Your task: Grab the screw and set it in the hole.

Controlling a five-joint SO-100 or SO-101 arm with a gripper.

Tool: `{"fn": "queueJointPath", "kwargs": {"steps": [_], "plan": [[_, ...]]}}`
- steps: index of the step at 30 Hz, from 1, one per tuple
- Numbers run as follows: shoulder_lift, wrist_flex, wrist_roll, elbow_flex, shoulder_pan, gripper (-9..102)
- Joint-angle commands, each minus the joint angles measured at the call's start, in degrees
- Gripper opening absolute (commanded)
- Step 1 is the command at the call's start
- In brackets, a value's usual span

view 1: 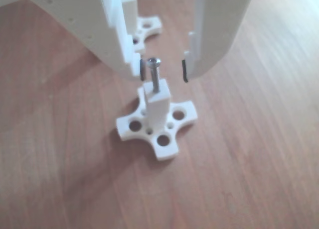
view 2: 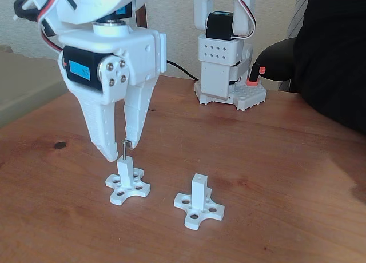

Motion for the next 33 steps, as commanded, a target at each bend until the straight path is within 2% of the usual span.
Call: {"fn": "queueJointPath", "kwargs": {"steps": [1,33], "plan": [[1.5,-0.6,-0.8,-2.2,-0.9,9],[1.6,-1.6,-1.3,-1.8,-0.6,2]]}}
